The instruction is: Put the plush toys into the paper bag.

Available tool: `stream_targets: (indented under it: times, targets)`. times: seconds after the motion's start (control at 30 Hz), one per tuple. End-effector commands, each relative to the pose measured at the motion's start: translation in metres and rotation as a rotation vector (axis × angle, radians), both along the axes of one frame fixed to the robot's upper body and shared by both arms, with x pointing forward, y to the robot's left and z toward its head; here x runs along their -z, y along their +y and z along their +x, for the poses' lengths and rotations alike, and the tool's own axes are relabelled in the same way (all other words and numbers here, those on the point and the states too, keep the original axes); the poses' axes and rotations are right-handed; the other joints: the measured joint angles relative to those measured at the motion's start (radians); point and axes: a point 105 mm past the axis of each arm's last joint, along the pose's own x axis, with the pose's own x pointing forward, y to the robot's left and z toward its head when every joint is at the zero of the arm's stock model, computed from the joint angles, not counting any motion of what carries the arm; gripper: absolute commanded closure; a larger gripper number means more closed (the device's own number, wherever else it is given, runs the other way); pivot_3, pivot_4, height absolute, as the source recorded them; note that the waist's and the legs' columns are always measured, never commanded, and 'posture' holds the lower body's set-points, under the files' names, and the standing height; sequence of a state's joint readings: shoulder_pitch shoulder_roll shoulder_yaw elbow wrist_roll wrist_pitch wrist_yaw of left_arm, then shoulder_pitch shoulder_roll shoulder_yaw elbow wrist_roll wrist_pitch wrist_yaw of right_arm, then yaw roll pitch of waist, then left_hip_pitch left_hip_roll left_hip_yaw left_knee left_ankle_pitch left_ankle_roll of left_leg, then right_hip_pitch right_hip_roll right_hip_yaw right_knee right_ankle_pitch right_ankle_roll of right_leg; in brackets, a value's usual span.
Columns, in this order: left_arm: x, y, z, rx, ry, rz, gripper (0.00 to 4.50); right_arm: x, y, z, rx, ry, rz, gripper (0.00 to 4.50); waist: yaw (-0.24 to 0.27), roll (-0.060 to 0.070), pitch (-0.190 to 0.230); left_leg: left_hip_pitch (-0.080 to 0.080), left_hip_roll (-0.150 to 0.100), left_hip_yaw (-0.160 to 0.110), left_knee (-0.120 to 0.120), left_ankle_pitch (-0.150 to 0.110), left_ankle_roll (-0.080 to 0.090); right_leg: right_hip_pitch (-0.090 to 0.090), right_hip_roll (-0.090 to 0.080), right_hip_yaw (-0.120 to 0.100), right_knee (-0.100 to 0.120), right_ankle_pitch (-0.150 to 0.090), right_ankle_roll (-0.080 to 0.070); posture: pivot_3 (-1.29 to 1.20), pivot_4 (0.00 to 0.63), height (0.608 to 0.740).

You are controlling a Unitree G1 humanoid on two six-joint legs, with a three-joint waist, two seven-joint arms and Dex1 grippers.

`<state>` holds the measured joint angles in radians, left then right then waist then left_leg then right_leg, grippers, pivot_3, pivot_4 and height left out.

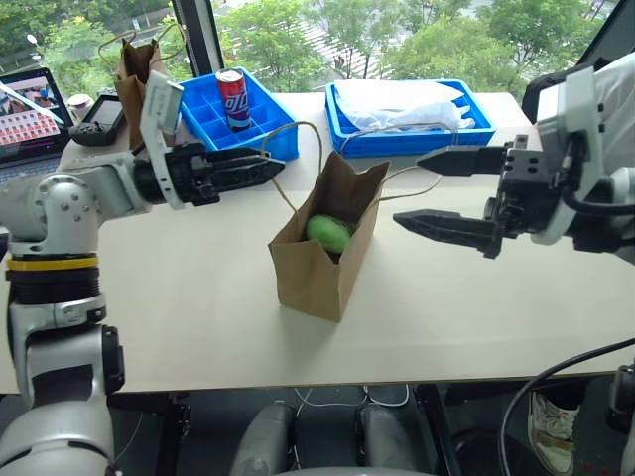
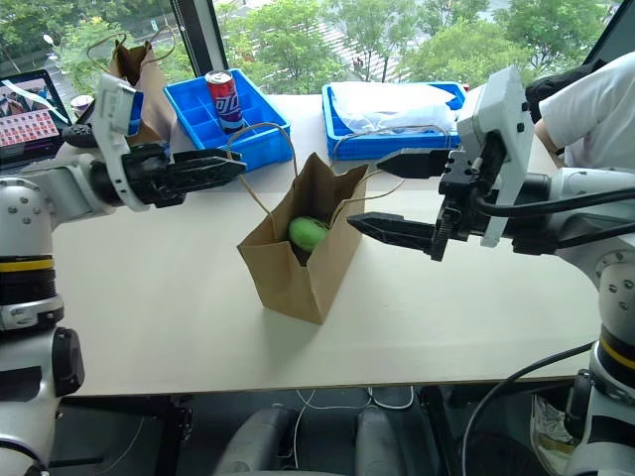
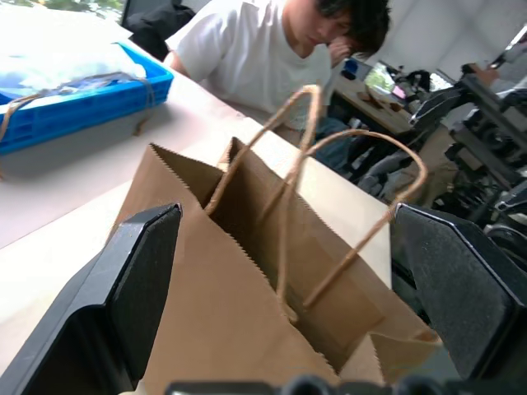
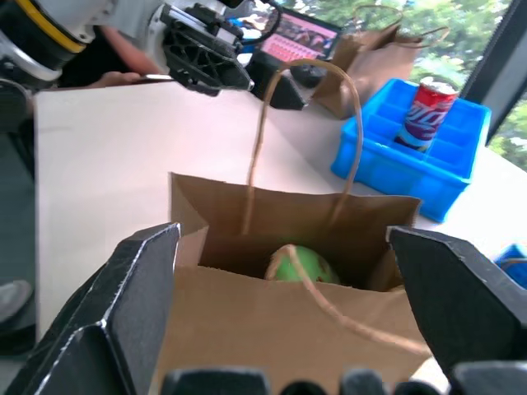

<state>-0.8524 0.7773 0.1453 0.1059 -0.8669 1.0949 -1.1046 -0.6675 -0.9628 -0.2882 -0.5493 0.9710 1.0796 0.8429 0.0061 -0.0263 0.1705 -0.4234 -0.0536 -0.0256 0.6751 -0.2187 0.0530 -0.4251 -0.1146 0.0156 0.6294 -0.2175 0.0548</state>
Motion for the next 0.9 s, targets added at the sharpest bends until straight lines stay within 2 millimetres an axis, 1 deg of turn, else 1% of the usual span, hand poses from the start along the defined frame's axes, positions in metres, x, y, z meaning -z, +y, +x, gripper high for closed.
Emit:
stream_targets:
  times: [0.03, 0.07, 0.13, 0.17, 0.23, 0.3, 0.33, 0.37, 0.43, 0.5, 0.57, 0.63, 0.73, 0.9]
  targets:
    - [0.01, 0.017, -0.029, 0.125, -0.042, 0.067, 0.0, 0.01, -0.012, -0.016, 0.005, 0.078, -0.047, 0.53, -0.001, 0.0, 0.0, 0.0, 0.0, 0.0, 0.0, -0.001, 0.001, 0.0, 0.0, 0.0, 0.0, 0.0, 0.0, 0.0, 0.15, 0.74]
    - [0.016, 0.02, -0.032, 0.136, -0.033, 0.094, 0.0, 0.016, -0.013, -0.018, 0.006, 0.104, -0.055, 0.75, -0.001, 0.0, 0.0, 0.001, 0.001, 0.0, -0.001, -0.001, 0.001, 0.0, 0.0, 0.0, 0.0, 0.0, 0.0, 0.0, 0.15, 0.74]
    - [0.031, 0.022, -0.036, 0.156, -0.034, 0.172, 0.0, 0.031, -0.013, -0.015, 0.028, 0.136, -0.084, 1.38, 0.0, 0.0, 0.0, 0.0, 0.001, 0.0, -0.001, -0.001, 0.001, 0.0, -0.001, 0.0, -0.001, 0.0, -0.001, 0.0, 0.15, 0.74]
    - [0.039, 0.021, -0.038, 0.171, -0.039, 0.211, 0.0, 0.041, -0.014, -0.013, 0.046, 0.151, -0.111, 1.8, 0.001, 0.0, 0.0, 0.0, 0.001, 0.0, -0.001, -0.001, 0.001, 0.0, -0.002, 0.0, -0.002, 0.0, -0.001, 0.0, 0.15, 0.74]
    - [0.049, 0.013, -0.04, 0.195, -0.068, 0.24, 0.0, 0.064, -0.015, 0.003, 0.108, 0.149, -0.159, 2.49, 0.004, 0.0, 0.0, 0.001, 0.002, 0.0, -0.001, -0.001, 0.001, 0.001, -0.004, 0.0, -0.002, 0.0, -0.001, 0.0, 0.15, 0.74]
    - [0.052, 0.009, -0.039, 0.2, -0.093, 0.24, 0.0, 0.075, -0.015, 0.014, 0.142, 0.121, -0.184, 3.04, 0.006, 0.0, 0.0, 0.001, 0.003, 0.001, -0.001, -0.001, 0.001, 0.002, -0.011, 0.0, -0.003, -0.001, -0.001, 0.0, 0.15, 0.74]
    - [0.054, 0.006, -0.039, 0.2, -0.107, 0.244, 0.0, 0.079, -0.013, 0.021, 0.152, 0.092, -0.192, 3.48, 0.006, 0.0, 0.0, 0.0, 0.002, 0.001, 0.0, -0.001, 0.002, 0.001, -0.012, -0.001, -0.003, 0.0, -0.001, 0.0, 0.15, 0.74]
    - [0.056, 0.004, -0.038, 0.197, -0.119, 0.246, 0.0, 0.082, -0.01, 0.027, 0.157, 0.073, -0.18, 3.87, 0.005, 0.0, 0.0, -0.001, 0.001, 0.002, 0.0, 0.0, 0.003, 0.0, -0.012, -0.001, -0.003, 0.0, -0.001, 0.0, 0.15, 0.74]
    - [0.058, -0.004, -0.037, 0.185, -0.123, 0.229, 0.0, 0.093, -0.002, 0.035, 0.152, 0.05, -0.177, 4.4, 0.005, 0.0, 0.0, -0.001, 0.0, 0.002, 0.001, 0.001, 0.004, 0.001, -0.009, -0.002, -0.003, 0.0, 0.0, 0.0, 0.15, 0.74]
    - [0.052, -0.013, -0.037, 0.178, -0.129, 0.18, 0.0, 0.095, 0.008, 0.045, 0.157, 0.021, -0.139, 4.4, 0.005, 0.0, 0.0, -0.001, -0.001, 0.002, 0.0, 0.001, 0.004, 0.001, -0.008, -0.002, -0.002, 0.0, 0.001, 0.0, 0.15, 0.74]
    - [0.053, -0.022, -0.044, 0.199, -0.139, 0.171, 0.0, 0.091, 0.023, 0.05, 0.136, -0.007, -0.081, 4.4, 0.004, 0.0, 0.0, -0.002, -0.002, 0.002, 0.0, 0.001, 0.004, -0.001, -0.007, -0.002, -0.001, 0.0, 0.001, 0.0, 0.15, 0.74]
    - [0.054, -0.028, -0.048, 0.205, -0.141, 0.172, 0.0, 0.089, 0.034, 0.052, 0.115, -0.014, -0.047, 4.4, 0.001, 0.0, 0.0, -0.002, -0.002, 0.002, 0.0, 0.001, 0.004, -0.001, -0.007, -0.002, -0.001, 0.0, 0.001, 0.0, 0.15, 0.74]
    - [0.061, -0.043, -0.042, 0.127, -0.112, 0.146, 0.0, 0.089, 0.052, 0.053, 0.079, -0.017, -0.021, 4.4, 0.001, 0.0, 0.0, -0.001, -0.002, 0.002, 0.0, 0.001, 0.004, -0.001, -0.006, -0.002, 0.0, 0.0, 0.001, 0.0, 0.15, 0.74]
    - [0.067, -0.052, -0.041, 0.065, -0.086, 0.136, 0.0, 0.091, 0.067, 0.051, 0.044, -0.004, 0.0, 4.4, 0.003, 0.0, 0.0, 0.0, -0.002, 0.001, 0.001, 0.001, 0.004, 0.001, -0.004, -0.002, 0.001, 0.001, 0.001, 0.0, 0.15, 0.74]
